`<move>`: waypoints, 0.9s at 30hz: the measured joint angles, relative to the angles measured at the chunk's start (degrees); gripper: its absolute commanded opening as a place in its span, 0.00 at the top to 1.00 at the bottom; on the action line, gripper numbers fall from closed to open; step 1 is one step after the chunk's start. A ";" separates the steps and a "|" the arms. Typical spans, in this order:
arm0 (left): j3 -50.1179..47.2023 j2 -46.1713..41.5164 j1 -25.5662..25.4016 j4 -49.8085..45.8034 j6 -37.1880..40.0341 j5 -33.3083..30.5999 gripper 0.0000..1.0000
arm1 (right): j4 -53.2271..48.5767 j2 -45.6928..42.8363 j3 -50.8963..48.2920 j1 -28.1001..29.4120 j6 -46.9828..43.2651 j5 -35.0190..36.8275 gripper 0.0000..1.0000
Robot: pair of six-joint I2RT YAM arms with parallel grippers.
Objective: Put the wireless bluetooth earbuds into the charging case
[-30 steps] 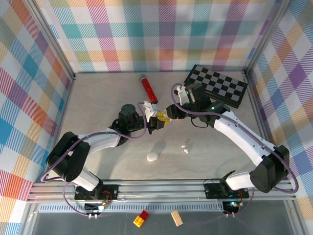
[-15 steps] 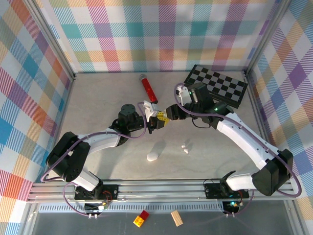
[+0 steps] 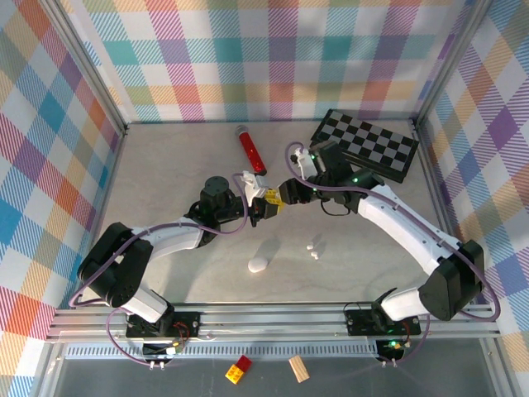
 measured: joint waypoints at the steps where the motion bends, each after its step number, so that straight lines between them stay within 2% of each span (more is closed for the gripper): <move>1: 0.00 0.00 0.00 0.13 0.00 0.00 0.92 | -0.22 0.22 0.46 0.02 0.15 0.42 0.50; 7: 0.00 0.00 -0.09 0.44 -0.02 0.00 0.92 | -0.87 1.05 1.53 0.02 1.60 1.75 0.43; 14: 0.00 0.00 -0.09 0.50 0.00 0.04 0.92 | -0.76 0.85 1.53 -0.11 1.49 0.02 0.38; 21: 0.00 0.00 -0.09 0.68 -0.02 0.04 0.92 | 0.96 -3.48 0.17 -0.11 1.09 -2.47 0.37; 27: 0.00 0.00 -0.09 0.87 0.00 0.24 0.92 | 1.09 -4.70 -1.66 -0.11 1.03 -2.16 0.41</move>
